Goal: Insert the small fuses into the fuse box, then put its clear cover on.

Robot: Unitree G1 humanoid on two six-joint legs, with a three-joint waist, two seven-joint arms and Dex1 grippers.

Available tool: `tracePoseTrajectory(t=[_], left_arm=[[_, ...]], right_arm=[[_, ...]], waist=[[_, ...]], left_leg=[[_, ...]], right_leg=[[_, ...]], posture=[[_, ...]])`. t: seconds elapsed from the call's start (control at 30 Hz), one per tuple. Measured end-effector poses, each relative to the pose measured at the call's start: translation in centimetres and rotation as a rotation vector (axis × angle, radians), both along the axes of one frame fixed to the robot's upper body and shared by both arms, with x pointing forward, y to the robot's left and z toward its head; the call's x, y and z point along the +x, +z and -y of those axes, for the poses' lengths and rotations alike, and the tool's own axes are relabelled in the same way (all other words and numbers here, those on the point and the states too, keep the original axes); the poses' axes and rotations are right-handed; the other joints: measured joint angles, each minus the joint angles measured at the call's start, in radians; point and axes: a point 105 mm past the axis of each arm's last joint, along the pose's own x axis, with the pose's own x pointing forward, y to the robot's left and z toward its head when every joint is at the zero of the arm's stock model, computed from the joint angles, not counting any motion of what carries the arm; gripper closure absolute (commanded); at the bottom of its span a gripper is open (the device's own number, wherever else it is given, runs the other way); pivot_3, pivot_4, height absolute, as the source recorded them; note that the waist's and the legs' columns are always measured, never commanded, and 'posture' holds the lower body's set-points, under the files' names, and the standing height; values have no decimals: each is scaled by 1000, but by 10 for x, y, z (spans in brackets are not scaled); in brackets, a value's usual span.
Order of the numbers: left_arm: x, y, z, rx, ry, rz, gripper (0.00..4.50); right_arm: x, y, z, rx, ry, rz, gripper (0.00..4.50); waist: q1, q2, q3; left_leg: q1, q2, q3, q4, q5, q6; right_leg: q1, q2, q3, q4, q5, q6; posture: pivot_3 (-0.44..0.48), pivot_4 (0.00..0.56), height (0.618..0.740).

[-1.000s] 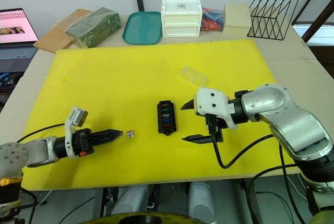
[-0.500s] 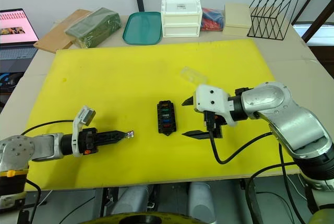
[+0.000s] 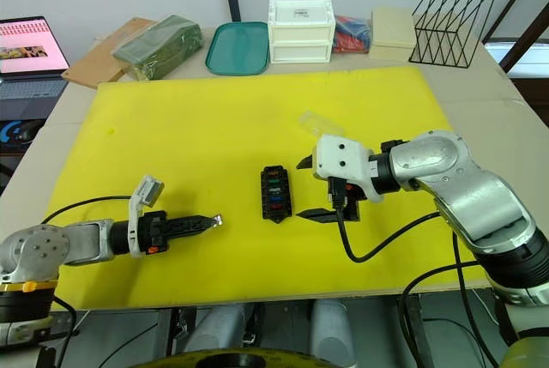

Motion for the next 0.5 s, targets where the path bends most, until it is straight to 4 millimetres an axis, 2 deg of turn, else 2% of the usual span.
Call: tracePoseTrajectory(t=[0.23, 0.33, 0.5], left_arm=[[3, -2, 7, -10, -16, 6, 1685], [4, -3, 6, 1, -12, 5, 2295], [5, -7, 8, 8, -5, 4, 4044]], right_arm=[[1, 1, -2, -6, 3, 1, 0], [1, 0, -2, -8, 3, 1, 0], [1, 0, -2, -9, 2, 1, 0]], waist=[[22, 0, 0], [22, 0, 0], [20, 0, 0]], left_leg=[[7, 0, 0, 0, -1, 2], [9, 0, 0, 0, -2, 3], [10, 0, 0, -1, -2, 3]], right_leg=[[8, 0, 0, -3, 0, 0], [9, 0, 0, -3, 0, 0], [9, 0, 0, -3, 0, 1]], posture=[[0, 150, 740], [0, 150, 740], [0, 150, 740]])
